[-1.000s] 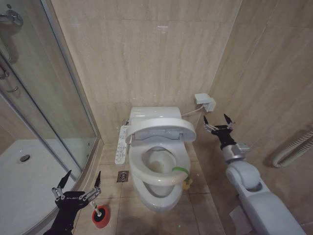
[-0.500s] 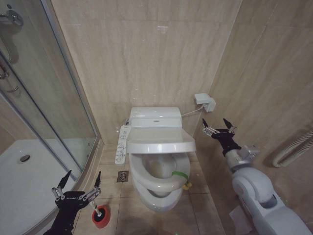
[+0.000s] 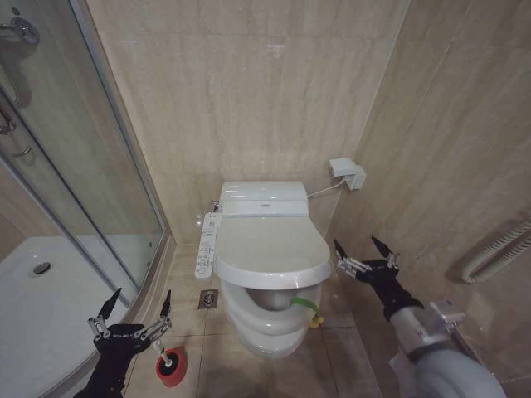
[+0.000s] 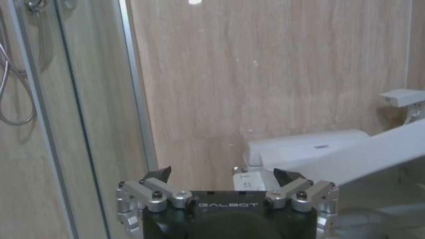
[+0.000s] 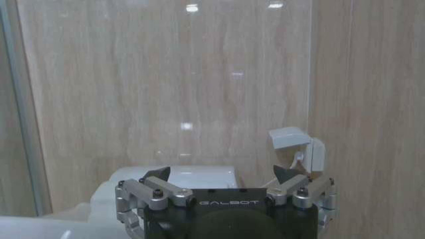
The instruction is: Open the toilet lid, clean the toilet bowl with a toilet brush, close the toilet lid, and flush.
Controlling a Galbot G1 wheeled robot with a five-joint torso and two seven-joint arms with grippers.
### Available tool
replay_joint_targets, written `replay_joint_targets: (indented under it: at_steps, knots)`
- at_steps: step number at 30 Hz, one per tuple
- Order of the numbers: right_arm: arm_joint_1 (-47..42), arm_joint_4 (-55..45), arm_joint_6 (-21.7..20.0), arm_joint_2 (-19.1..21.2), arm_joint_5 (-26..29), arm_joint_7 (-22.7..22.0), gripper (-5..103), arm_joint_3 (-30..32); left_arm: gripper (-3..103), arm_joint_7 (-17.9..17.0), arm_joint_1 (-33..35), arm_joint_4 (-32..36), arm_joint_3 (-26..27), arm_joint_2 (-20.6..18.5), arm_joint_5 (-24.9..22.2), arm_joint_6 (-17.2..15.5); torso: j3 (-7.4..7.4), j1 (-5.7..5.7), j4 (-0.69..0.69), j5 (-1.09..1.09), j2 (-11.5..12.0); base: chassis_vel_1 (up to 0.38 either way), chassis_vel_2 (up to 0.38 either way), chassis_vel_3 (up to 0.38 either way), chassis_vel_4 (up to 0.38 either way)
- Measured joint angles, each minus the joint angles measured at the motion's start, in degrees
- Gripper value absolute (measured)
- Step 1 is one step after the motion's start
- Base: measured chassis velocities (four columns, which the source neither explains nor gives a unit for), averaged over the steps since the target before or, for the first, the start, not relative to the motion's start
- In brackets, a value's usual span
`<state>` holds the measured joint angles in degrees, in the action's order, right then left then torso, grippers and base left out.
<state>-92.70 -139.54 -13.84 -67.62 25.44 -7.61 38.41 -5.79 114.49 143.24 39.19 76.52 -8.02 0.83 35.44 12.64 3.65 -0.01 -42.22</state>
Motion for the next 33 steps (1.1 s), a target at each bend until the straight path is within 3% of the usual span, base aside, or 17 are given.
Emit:
replay_joint_targets:
  at_steps: [9,17,33]
  knots:
    - [-5.91,-1.07,4.06,-4.08,-7.20,2.53,100,1.22,100,0.00,0.00,0.00,0.00,0.00,0.00,0.00,0.00,0.01,0.01,0.01,0.00,0.000,0.000,0.000,0.000]
    - [-7.24,-0.78,5.73,-6.17,-9.34,5.83,100,1.84,100,0.00,0.00,0.00,0.00,0.00,0.00,0.00,0.00,0.01,0.01,0.01,0.00,0.000,0.000,0.000,0.000]
    - [-7.48,-1.79,5.07,-8.51,-7.98,6.91,100,1.97,100,0.00,0.00,0.00,0.00,0.00,0.00,0.00,0.00,0.01,0.01,0.01,0.00,0.000,0.000,0.000,0.000]
